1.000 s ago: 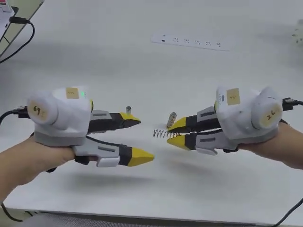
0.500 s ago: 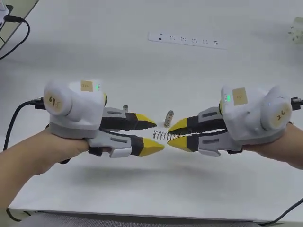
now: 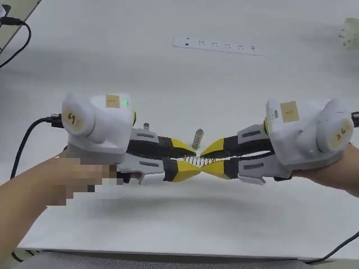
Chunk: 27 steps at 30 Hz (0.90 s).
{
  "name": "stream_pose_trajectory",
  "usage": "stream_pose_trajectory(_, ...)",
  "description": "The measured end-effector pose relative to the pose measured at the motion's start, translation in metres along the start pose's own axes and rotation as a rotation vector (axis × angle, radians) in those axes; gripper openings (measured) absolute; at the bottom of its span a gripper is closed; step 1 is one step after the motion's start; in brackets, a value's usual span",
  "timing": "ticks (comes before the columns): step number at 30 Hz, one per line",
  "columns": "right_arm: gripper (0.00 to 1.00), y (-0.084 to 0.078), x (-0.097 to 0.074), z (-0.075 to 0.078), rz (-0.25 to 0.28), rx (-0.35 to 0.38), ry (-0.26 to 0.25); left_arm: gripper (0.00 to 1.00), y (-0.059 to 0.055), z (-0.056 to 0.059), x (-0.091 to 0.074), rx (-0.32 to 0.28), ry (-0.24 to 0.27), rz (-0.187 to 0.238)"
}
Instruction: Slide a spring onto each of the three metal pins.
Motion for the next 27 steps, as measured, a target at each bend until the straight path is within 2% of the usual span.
stream_pose_trajectory(7, 0.08, 0.0005, -0.0013, -0.0011, 0.004, -0.004, 0.008, 0.06, -0.0005, 0.0007, 0.0009, 0.001, 0.003, 0.004)
stream_pose_trajectory(15, 0.08, 0.0038, -0.0025, -0.0013, 0.027, 0.001, 0.012, 0.05, 0.0001, 0.0018, -0.0017, -0.012, 0.007, 0.036)
stream_pose_trajectory(21, 0.08, 0.0040, -0.0014, -0.0027, 0.030, 0.007, 0.015, 0.04, -0.0001, 0.0045, -0.0026, 0.014, 0.012, 0.029)
stream_pose_trajectory(27, 0.08, 0.0041, -0.0013, -0.0036, 0.035, 0.023, 0.011, 0.03, -0.0001, 0.0049, -0.0030, 0.010, 0.005, 0.028)
Point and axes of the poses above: the centre of the closed fingertips' face, and the gripper's own axes: x roughly forward along the fingers, z roughly to its right, y roughly out of its top, the point moved 7 cm from there along -x, roughly backward along the fingers, and after that the axes turned 4 degrees about -z, right-handed, at the moved point
